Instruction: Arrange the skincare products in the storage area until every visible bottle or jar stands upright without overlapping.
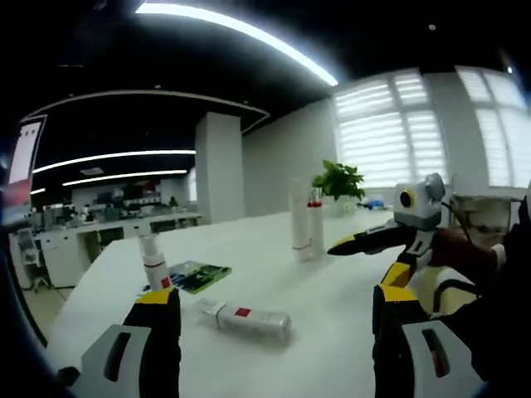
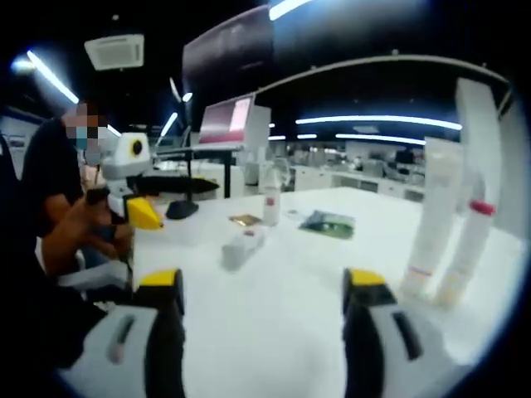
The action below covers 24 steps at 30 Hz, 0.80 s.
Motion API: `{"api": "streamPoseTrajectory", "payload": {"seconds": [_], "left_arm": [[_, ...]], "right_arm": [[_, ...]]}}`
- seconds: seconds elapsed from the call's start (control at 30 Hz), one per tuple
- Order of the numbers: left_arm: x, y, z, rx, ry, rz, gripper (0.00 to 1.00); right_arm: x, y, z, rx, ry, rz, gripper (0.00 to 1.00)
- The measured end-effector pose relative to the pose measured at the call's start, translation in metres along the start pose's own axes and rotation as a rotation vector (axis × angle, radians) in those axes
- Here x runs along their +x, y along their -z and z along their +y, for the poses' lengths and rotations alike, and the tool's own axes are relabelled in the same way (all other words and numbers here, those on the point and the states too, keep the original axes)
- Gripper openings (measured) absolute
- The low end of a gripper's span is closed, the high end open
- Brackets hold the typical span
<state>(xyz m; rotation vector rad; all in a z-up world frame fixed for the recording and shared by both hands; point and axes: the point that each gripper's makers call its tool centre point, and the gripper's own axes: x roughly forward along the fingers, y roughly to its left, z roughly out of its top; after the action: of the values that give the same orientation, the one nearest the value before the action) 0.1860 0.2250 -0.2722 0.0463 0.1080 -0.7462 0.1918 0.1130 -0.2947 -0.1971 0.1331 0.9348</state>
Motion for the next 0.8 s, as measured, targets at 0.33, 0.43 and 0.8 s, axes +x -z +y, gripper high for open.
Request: {"api": "streamPoseTrajectory", "payload": {"seconds": [0.33,0.43,0.8], "left_arm": [[-0.002,0.002,-0.001,-0.011,0.023,0.005,0.99],[-0.003,0.002,-0.002,-0.008,0.028,0.008,0.99],[-0.004,0.007,0.001,-0.020,0.030,0.028,0.99]], "right_arm": [[0.028,0.003,0.006,-0.002,-0.002,0.030,0.73],[0.034,0.003,0.008,-0.004,-0.007,0.038,0.71],[0.059,0.006,0.017,-0.028,-0.023,0.075,0.64]]}}
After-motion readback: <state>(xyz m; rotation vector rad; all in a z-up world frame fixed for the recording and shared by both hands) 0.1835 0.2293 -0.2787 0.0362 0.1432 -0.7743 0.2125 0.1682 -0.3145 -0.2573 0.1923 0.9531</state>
